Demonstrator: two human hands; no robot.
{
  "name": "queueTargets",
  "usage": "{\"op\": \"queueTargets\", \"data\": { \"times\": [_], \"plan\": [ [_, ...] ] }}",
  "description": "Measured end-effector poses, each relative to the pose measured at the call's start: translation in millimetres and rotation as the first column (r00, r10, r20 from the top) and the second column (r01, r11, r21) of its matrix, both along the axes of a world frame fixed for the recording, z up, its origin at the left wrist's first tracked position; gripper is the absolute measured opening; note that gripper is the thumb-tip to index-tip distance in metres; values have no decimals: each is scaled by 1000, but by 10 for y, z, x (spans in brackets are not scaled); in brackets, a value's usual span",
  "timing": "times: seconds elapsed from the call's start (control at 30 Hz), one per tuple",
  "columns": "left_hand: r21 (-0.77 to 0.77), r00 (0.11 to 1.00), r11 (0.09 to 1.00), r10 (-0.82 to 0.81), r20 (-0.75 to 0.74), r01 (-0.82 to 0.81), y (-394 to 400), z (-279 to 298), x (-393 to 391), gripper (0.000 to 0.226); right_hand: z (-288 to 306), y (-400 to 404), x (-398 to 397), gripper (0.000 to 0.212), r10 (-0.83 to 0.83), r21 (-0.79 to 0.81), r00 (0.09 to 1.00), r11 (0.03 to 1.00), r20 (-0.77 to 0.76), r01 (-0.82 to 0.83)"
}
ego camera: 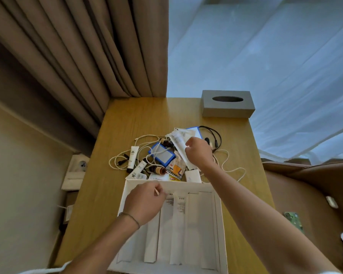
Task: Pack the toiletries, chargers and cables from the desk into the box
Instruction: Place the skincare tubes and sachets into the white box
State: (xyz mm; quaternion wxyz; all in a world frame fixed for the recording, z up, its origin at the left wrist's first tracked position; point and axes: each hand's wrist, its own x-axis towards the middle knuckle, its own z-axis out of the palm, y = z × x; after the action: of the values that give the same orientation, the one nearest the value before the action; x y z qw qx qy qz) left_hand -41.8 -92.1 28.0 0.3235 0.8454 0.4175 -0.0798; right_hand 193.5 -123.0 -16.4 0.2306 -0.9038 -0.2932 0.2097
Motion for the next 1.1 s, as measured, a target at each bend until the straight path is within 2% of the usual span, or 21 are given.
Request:
{"op": "queueTargets", "data": {
  "times": [0.23, 0.37, 0.47, 0.57, 0.67, 0.77, 0.97, 1.1],
  "plan": [
    [-47, 985, 994, 106, 134, -101, 175, 190, 102, 17, -376, 303, 105, 53, 73, -182, 996, 981, 51, -63],
    [-51, 975, 990, 138, 172, -131, 283, 203, 173, 16, -467, 347, 138, 58, 12, -147, 1000, 989, 15, -10],
    [-55, 969, 987, 159, 191, -152, 391, 178, 272, 16, -440, 353, 199, 61, -139, -30, 980, 990, -146, 136],
    [-53, 970, 990, 139, 200, -131, 510, 113, 452, 17, -360, 292, 272, 65, -235, 55, 890, 959, -392, 277],
    [-25, 982, 997, 80, 172, -76, 628, 3, 722, 16, -216, 159, 341, 49, -235, 133, 724, 902, -648, 411],
    [9, 987, 1000, 18, 161, -19, 777, -130, 1071, 12, -77, -6, 367, 33, -249, 154, 628, 844, -737, 514],
    [115, 983, 982, -162, 89, 152, 1166, -445, 1957, 15, -2, -254, 275, 16, -292, 195, 564, 736, -772, 648],
    [189, 936, 917, -347, -62, 353, 1302, -742, 2360, 48, 71, -362, 145, 7, -298, 216, 554, 701, -777, 680]
  ]
}}
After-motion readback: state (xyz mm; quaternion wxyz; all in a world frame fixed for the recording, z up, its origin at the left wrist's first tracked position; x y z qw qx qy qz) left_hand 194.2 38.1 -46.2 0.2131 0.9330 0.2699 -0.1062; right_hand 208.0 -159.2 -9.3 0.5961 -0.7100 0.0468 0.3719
